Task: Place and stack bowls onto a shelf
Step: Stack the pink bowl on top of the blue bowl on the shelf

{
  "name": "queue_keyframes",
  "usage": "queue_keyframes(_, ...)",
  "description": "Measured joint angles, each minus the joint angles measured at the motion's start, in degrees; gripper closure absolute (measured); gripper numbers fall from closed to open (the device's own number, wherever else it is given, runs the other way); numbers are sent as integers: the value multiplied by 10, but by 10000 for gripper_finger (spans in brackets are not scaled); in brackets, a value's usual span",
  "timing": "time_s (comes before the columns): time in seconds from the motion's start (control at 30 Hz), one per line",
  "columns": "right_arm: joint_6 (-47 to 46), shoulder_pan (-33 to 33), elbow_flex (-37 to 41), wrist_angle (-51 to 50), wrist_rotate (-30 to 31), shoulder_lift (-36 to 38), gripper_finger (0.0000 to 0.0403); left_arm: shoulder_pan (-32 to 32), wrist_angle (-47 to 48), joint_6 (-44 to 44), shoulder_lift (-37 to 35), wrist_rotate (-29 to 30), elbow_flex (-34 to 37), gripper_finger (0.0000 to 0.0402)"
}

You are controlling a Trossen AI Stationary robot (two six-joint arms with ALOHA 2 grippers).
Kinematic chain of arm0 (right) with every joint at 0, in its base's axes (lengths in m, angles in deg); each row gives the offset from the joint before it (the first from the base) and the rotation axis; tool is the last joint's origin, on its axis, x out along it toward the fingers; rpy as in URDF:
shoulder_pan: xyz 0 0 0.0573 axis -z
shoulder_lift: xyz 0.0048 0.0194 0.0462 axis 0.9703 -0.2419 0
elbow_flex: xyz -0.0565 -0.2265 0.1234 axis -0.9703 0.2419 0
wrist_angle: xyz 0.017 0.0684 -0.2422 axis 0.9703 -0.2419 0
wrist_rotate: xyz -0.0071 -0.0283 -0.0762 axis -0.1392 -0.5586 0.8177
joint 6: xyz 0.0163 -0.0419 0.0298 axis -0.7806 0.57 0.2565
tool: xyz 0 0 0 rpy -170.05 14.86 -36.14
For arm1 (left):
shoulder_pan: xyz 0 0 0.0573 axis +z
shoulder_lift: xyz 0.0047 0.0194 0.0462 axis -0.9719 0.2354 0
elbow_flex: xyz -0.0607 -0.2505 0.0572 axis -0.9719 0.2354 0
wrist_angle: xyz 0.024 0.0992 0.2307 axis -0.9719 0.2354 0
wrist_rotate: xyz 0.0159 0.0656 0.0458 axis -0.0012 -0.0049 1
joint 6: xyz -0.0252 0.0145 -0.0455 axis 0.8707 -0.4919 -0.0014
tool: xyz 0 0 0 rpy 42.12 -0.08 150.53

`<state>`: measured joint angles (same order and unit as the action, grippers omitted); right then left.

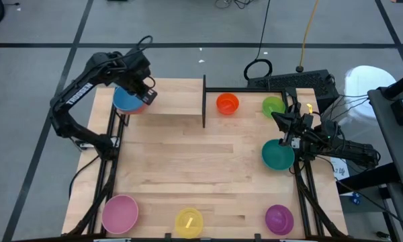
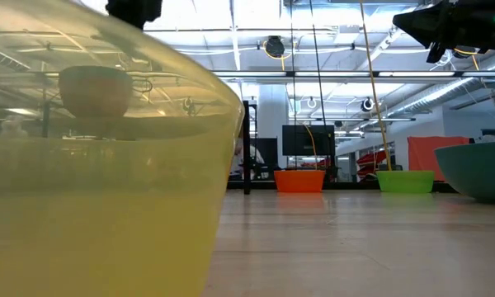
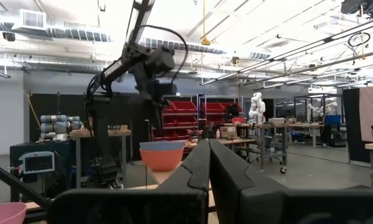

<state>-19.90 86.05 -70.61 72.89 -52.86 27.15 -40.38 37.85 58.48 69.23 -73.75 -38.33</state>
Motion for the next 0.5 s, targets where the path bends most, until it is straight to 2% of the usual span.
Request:
queue_keyframes(0.2,0,0,0,0,0,0,403,-79,0,24,-33,-51,-25,323)
queue_keyframes(0.5,0,0,0,0,-2,0,403,-288,1,109,-66,-60,-23,323)
